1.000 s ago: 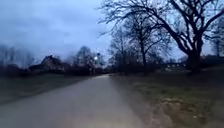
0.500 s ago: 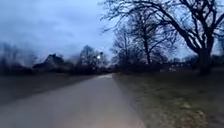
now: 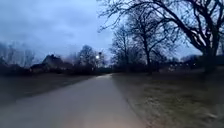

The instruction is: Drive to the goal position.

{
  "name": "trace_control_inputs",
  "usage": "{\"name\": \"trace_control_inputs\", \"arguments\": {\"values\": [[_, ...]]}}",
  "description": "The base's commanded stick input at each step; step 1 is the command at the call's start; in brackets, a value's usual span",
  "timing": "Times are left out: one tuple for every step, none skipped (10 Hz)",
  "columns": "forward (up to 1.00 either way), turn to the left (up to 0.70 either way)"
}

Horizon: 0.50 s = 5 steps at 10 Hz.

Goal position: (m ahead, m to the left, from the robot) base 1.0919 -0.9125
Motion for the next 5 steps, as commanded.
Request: {"name": "trace_control_inputs", "arguments": {"values": [[1.0, 0.04], [1.0, 0.04], [1.0, 0.04], [1.0, 0.04], [1.0, 0.04]]}}
